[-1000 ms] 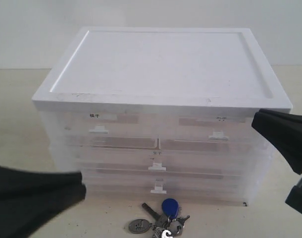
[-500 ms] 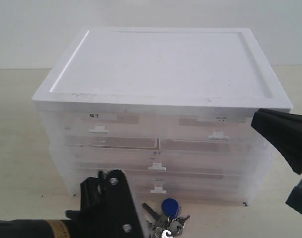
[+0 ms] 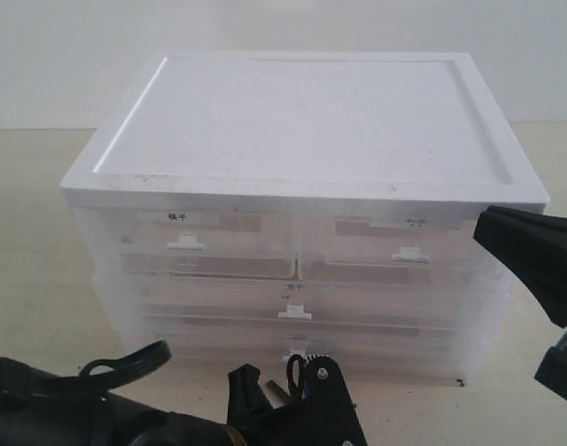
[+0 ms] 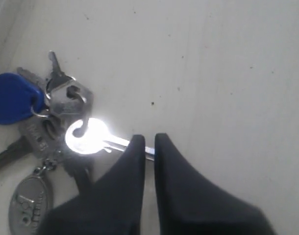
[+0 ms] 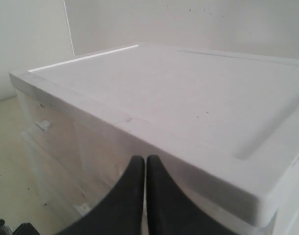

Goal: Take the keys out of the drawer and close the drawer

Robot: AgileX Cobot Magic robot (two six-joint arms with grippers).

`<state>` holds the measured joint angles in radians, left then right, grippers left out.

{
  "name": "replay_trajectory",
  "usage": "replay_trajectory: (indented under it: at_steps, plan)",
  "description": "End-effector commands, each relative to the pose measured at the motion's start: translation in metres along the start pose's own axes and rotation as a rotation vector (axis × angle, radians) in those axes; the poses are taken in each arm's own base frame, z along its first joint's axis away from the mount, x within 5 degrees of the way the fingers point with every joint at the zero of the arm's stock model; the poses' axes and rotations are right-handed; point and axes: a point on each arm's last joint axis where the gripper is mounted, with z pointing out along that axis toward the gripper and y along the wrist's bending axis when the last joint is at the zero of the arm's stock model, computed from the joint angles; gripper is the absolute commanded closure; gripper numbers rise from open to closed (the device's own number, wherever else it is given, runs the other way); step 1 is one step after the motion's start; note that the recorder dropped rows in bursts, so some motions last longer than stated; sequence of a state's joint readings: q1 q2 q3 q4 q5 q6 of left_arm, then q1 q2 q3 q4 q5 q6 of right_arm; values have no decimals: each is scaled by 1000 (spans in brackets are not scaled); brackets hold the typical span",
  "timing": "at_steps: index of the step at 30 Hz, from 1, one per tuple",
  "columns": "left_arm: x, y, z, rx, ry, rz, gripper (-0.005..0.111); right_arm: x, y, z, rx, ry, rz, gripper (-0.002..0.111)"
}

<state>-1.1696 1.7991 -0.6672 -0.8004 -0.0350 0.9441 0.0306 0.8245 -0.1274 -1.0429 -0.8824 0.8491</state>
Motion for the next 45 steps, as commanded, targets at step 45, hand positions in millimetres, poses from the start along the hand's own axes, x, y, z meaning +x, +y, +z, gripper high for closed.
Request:
replay_trajectory:
  at_steps: [45]
  plan:
    - [3, 2, -138, -123, -485, -34, 102, -1, 1, 0, -12, 1, -10, 109]
